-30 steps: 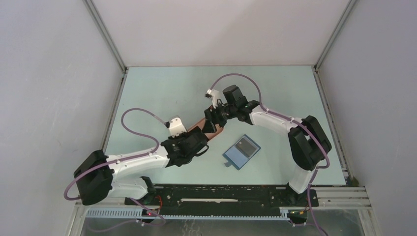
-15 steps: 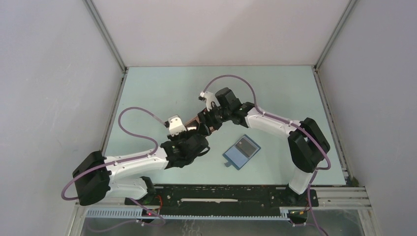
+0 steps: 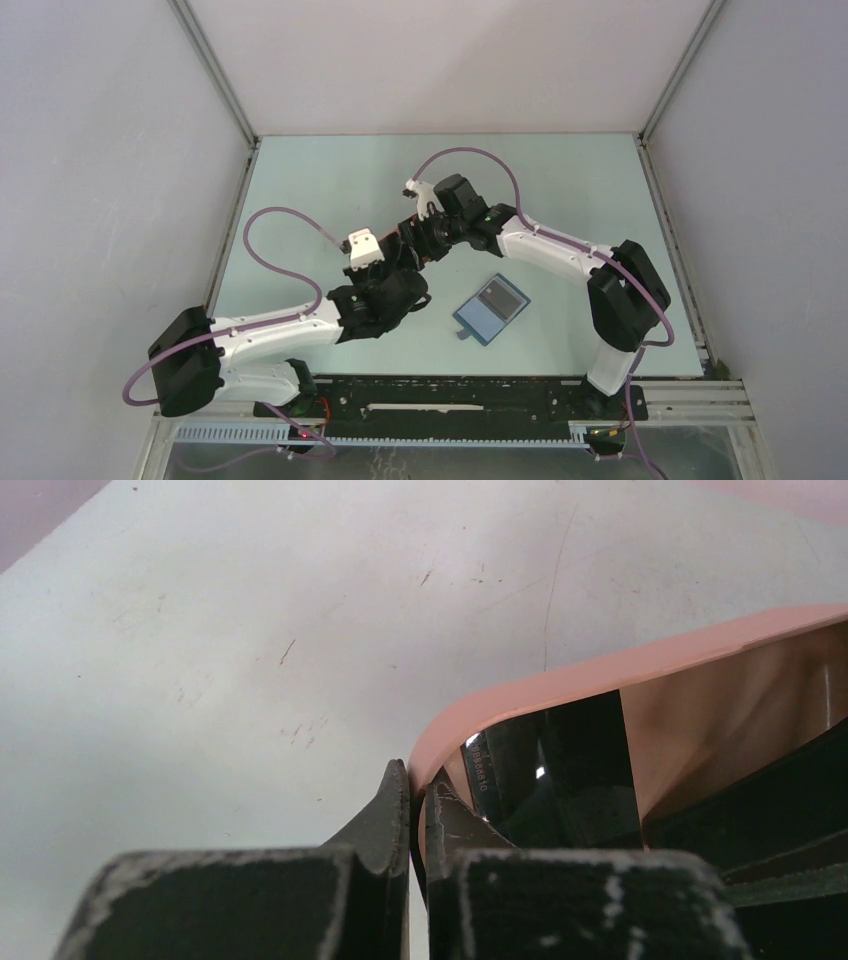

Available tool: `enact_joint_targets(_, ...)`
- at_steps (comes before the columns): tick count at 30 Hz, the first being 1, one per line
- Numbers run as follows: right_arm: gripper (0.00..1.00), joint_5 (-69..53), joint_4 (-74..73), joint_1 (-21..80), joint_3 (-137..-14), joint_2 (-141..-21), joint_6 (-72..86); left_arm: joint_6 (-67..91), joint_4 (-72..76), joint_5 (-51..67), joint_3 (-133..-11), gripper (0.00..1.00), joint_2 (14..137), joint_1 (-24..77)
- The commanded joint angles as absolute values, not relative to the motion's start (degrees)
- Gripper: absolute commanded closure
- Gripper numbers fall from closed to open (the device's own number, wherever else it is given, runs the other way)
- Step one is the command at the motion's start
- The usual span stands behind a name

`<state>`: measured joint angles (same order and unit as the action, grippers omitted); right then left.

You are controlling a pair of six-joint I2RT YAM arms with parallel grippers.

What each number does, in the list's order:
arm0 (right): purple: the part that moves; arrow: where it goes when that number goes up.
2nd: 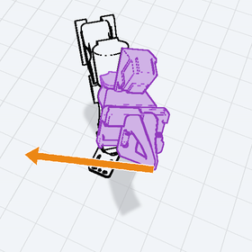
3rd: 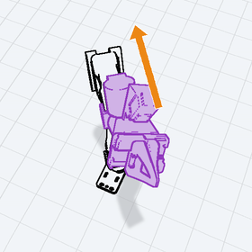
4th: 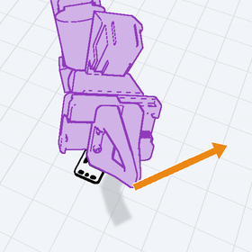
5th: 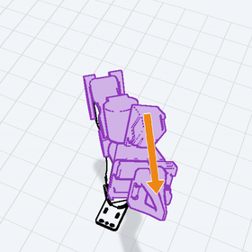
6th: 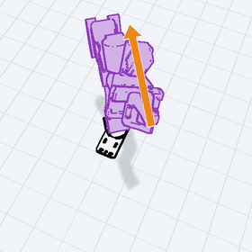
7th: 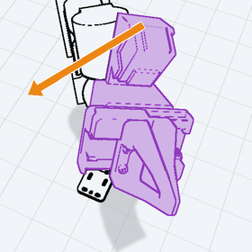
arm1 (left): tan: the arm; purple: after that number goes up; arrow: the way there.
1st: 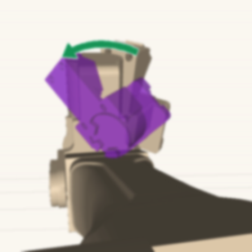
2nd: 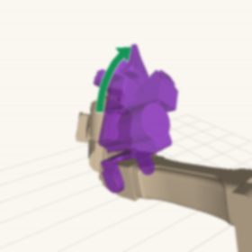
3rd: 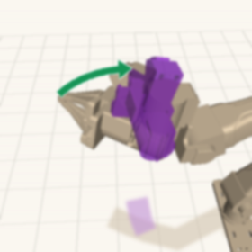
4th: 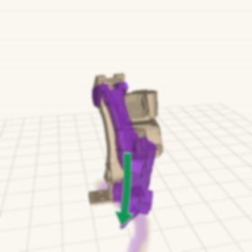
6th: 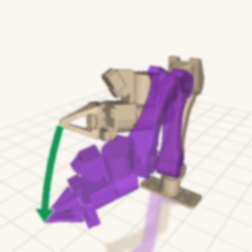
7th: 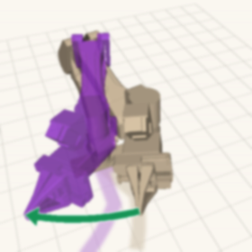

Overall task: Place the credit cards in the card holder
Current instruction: Pick up the credit card from the storage box.

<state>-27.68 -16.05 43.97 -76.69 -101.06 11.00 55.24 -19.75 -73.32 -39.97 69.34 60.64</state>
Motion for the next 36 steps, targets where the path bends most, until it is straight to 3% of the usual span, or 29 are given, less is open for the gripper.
enact_joint_targets(1,0.20,-33.06,-15.85,43.08,-78.51,-102.32,15.37,55.31,-9.67,-77.81,-43.70,1.00,67.88,61.87)
enact_joint_targets(13,0.23,-45.08,-12.86,41.03,-78.07,-101.90,18.80,55.45,-8.69,-76.89,-43.33,1.00,68.07,61.96)
enact_joint_targets(24,0.23,-13.48,-16.02,44.53,-78.05,-96.42,5.05,58.62,-13.65,-77.08,-46.18,1.00,70.02,61.96)
enact_joint_targets(32,0.23,-10.51,-18.10,45.44,-79.71,-101.76,2.04,63.95,-18.17,-72.59,-47.76,1.00,71.86,61.89)
enact_joint_targets(36,0.23,-22.22,-20.74,44.22,-81.24,-107.90,6.15,67.28,-19.14,-70.64,-47.52,1.00,73.11,61.79)
